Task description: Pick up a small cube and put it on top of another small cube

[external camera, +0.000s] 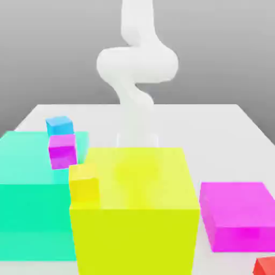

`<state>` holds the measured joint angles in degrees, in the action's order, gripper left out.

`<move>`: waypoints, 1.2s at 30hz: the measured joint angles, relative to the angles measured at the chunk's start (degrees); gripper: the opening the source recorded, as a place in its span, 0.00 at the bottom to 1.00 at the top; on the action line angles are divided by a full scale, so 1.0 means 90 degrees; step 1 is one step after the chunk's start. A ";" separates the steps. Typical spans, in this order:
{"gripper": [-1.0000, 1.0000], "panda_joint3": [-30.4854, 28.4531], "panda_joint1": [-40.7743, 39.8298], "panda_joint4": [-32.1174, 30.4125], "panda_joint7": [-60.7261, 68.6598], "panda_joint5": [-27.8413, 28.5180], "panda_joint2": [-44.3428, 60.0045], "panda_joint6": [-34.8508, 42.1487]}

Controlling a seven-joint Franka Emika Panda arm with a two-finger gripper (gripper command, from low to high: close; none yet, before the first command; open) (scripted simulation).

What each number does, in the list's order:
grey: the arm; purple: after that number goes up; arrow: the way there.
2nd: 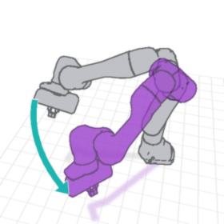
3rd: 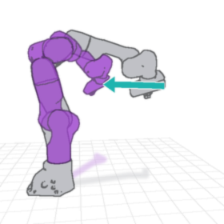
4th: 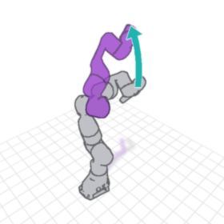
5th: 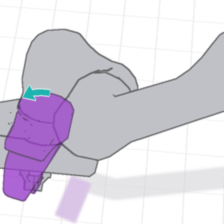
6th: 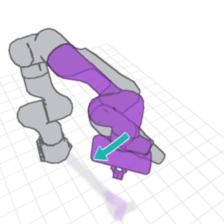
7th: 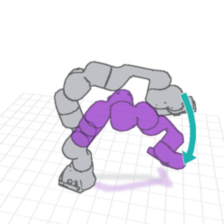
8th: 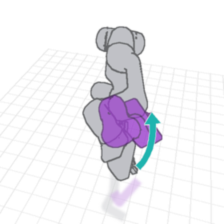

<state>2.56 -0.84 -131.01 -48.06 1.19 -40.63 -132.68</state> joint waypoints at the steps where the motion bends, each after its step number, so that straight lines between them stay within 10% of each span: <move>1: 0.50 0.0124 -0.0039 0.0037 -0.0114 0.0065 0.0249 -0.0043; 17: 0.50 0.1646 -0.0153 0.0587 -0.2071 0.1416 0.3962 -0.0666; 36: 0.50 0.1784 0.1076 0.1235 -0.3626 0.2067 0.8103 -0.1871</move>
<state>18.62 8.84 -119.90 -80.70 19.79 32.30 -149.53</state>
